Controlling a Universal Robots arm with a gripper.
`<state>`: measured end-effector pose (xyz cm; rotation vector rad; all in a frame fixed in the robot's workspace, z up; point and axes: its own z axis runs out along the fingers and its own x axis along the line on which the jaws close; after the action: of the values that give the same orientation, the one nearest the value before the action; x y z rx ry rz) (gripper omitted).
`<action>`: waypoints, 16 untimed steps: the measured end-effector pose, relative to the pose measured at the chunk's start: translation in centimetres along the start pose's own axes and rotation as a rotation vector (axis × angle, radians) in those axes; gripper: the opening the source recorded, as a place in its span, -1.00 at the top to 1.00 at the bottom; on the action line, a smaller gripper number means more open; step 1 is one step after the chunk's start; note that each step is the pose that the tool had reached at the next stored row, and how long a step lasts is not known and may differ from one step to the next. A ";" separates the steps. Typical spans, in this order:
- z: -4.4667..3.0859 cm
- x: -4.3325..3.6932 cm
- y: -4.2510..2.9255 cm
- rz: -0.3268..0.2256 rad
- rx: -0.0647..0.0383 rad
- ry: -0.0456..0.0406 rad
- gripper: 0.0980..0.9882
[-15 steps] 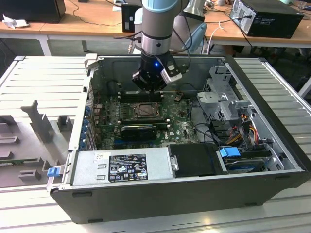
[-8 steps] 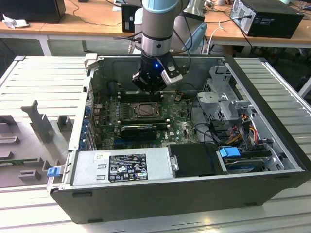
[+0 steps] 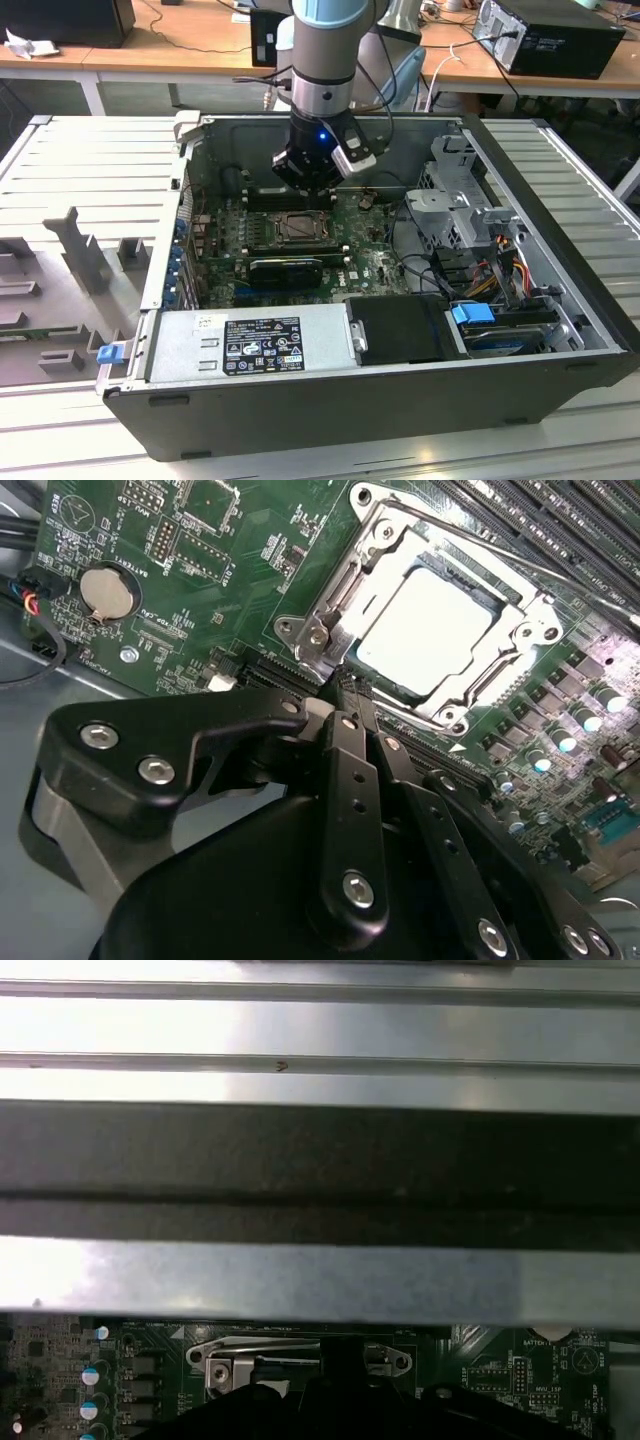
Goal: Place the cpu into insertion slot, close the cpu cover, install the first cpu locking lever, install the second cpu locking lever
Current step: 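Install the second cpu locking lever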
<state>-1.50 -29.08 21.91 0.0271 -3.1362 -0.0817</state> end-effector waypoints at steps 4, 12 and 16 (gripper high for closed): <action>-0.01 0.01 -0.40 0.000 0.000 0.0000 0.98; -0.04 0.02 -0.96 0.000 0.000 0.0001 0.98; -0.45 0.02 -0.94 0.000 0.000 0.0001 0.98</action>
<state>-1.50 -30.05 22.31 0.0271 -3.1361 -0.0813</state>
